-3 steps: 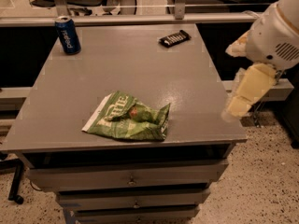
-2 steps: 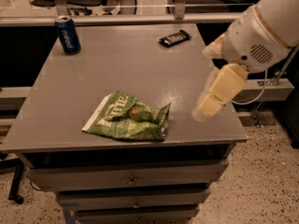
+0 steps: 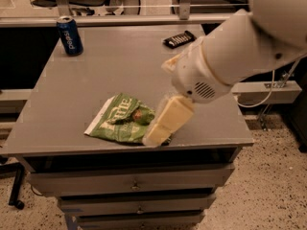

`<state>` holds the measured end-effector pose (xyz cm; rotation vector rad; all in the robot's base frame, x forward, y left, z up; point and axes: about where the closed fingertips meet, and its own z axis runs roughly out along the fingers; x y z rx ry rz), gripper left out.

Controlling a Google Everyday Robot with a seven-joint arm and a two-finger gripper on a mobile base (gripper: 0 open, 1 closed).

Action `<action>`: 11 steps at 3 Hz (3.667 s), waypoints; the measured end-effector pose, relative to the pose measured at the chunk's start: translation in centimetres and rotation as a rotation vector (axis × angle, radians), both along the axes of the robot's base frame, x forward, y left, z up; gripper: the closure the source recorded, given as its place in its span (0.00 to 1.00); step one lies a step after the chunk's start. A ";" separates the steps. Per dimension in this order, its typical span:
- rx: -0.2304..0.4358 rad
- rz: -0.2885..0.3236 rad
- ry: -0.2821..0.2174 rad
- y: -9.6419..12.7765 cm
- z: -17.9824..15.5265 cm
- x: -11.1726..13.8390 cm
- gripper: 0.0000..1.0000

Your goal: Move green jalapeno chip bag near pepsi can

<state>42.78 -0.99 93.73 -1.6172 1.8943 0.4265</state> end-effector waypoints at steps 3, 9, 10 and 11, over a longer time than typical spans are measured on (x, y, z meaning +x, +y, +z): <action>-0.073 0.046 0.076 5.4 -10.3 1.2 0.00; 0.081 -0.085 0.055 -0.6 -1.2 11.9 1.00; 0.089 -0.070 0.056 0.4 -1.1 12.6 1.00; 0.111 -0.073 0.030 2.9 -1.8 16.7 1.00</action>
Offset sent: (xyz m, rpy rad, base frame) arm 0.0094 0.0682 -0.1244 -0.0783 0.0966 0.0580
